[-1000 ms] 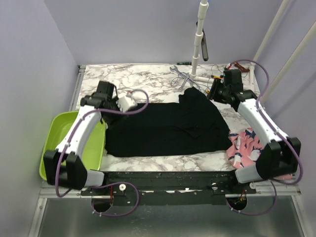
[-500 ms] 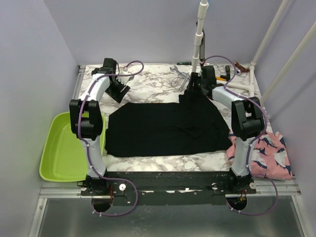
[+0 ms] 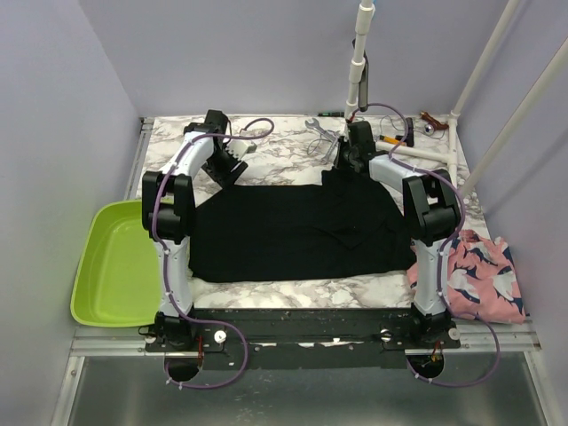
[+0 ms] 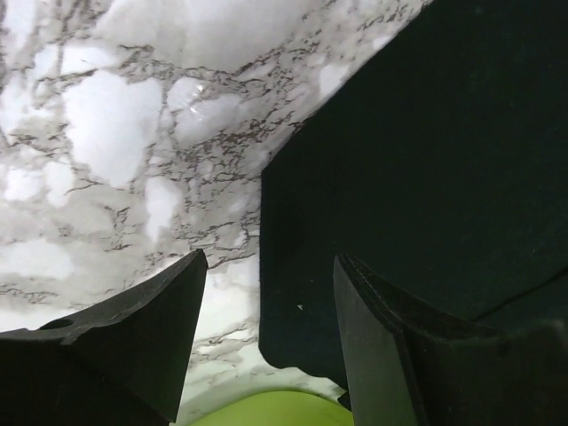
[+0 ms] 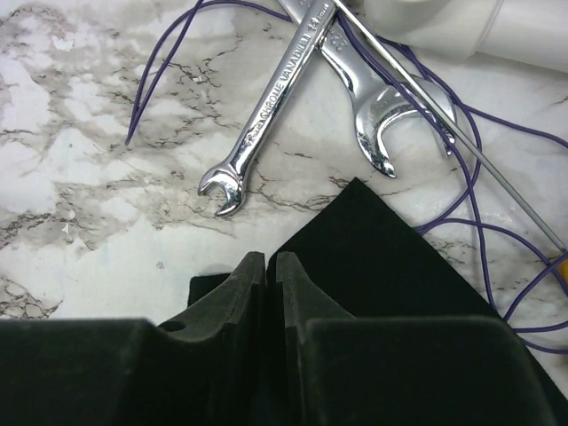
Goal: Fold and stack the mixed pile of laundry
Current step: Fold the T-shirt at the center of the board.
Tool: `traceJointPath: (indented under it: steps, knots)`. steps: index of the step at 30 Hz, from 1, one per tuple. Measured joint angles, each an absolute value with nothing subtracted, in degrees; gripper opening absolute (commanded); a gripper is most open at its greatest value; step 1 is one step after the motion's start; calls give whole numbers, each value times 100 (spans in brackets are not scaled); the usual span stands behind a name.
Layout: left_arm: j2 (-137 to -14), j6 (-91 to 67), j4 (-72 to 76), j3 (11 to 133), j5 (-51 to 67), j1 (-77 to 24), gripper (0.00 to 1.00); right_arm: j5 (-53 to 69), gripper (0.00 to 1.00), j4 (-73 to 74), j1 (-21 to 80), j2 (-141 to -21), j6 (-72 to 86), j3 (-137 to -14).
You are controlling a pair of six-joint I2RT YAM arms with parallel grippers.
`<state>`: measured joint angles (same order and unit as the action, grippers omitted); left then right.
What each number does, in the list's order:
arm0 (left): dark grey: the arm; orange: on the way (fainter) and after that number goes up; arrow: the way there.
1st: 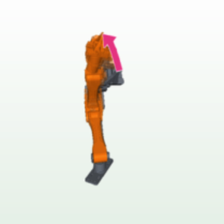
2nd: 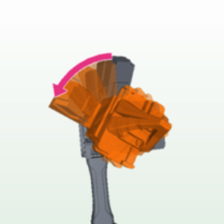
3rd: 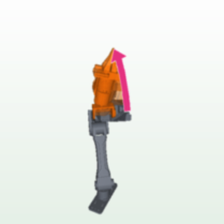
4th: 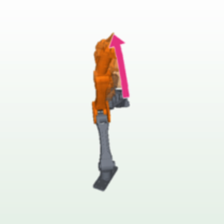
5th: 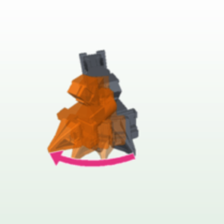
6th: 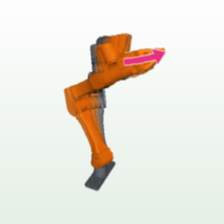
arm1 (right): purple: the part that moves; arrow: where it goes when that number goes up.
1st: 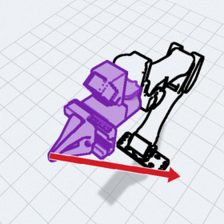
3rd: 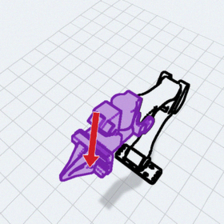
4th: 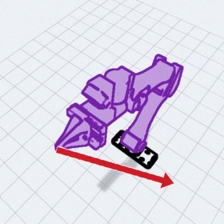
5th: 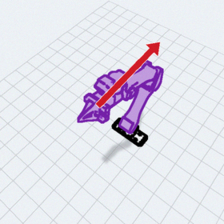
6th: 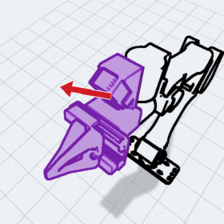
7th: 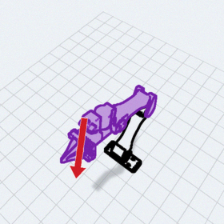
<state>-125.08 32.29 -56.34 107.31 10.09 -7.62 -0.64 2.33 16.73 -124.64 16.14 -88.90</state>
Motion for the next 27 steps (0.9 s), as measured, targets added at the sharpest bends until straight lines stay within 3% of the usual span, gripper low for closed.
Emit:
traceJointPath:
  steps: [3,9,14,17,18,23,27]
  knots:
    - [-12641,3236,-5887,10912,958,-805,62,-60,1,296,1680,-12464,1592,-8890]
    - [-12862,3391,-6055,11166,502,-947,55,-62,1,305,1680,-12261,1581,-8608]
    - [-13216,3618,-6250,11240,1,-1153,34,-60,1,311,1680,-11417,1612,-7787]
    - [-13319,3677,-6292,11275,-178,-1253,5,-51,1,263,1680,-10726,1664,-7286]
    - [-13319,3691,-6263,11275,-213,-1288,0,-54,1,246,1680,-10501,1675,-7135]
    - [-13181,3691,-6042,10982,-303,-1326,0,-95,1,189,1680,-9640,1693,-6541]
    - [-12529,3677,-5299,9891,-311,-1319,0,-204,1,318,1684,-9216,1699,-6184]
